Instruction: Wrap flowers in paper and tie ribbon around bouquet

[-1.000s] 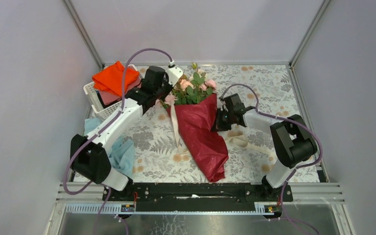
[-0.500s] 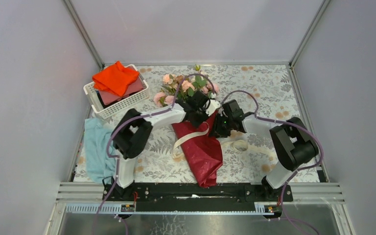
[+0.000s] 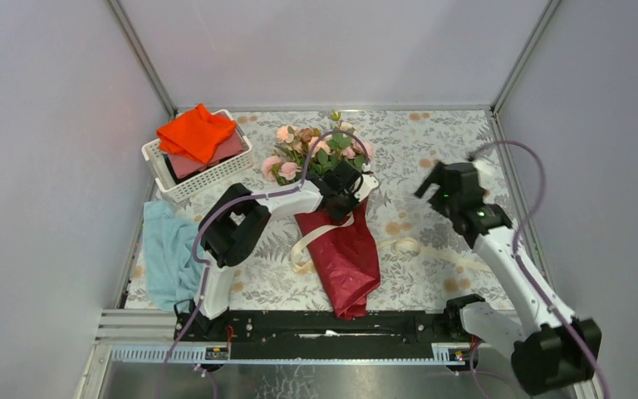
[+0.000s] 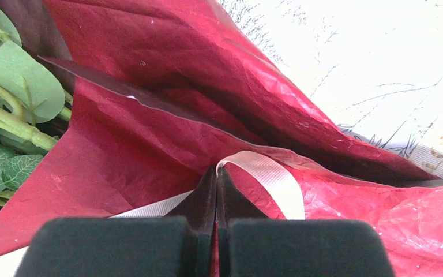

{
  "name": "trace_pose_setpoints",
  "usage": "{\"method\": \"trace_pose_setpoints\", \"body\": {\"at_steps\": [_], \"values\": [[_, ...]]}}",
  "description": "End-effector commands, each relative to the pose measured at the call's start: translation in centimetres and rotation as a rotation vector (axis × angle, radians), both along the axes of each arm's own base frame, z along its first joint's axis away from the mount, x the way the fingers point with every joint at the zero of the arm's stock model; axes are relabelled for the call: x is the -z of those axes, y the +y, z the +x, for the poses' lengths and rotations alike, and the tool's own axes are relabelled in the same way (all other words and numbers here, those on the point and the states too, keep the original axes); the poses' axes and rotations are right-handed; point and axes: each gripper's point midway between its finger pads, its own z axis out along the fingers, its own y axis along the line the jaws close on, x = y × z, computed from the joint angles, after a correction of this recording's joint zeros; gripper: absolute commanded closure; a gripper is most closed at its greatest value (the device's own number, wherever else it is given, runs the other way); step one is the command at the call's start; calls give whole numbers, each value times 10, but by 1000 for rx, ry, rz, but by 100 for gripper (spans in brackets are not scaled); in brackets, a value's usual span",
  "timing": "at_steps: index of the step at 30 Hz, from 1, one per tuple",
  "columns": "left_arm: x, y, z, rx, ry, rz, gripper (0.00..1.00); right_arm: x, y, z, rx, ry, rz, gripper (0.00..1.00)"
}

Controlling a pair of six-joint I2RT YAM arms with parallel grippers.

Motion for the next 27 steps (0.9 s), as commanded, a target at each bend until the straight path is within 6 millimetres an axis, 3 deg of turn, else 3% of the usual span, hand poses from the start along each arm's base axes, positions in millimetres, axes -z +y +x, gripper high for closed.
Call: {"method": "trace_pose_setpoints", "body": {"at_steps": [1, 5, 13, 18, 23, 25, 27], "values": [[26, 4, -30, 20, 78, 44, 100, 28, -117, -48, 553, 71, -91, 0], [20, 3, -30, 25, 60, 37, 100, 58, -163, -79, 852, 139, -56, 0], [11, 3, -33, 40, 49, 24, 100, 110, -207, -126, 1211, 268, -67, 0], [11, 6, -32, 41, 37, 37, 100, 139, -221, -130, 1289, 284, 4, 0], [10, 6, -33, 47, 33, 42, 100, 149, -223, -125, 1278, 328, 47, 1], [10, 6, -32, 47, 28, 45, 100, 153, -221, -126, 1281, 330, 73, 12], [7, 5, -32, 52, 21, 43, 100, 156, -221, -128, 1304, 322, 99, 38]]}}
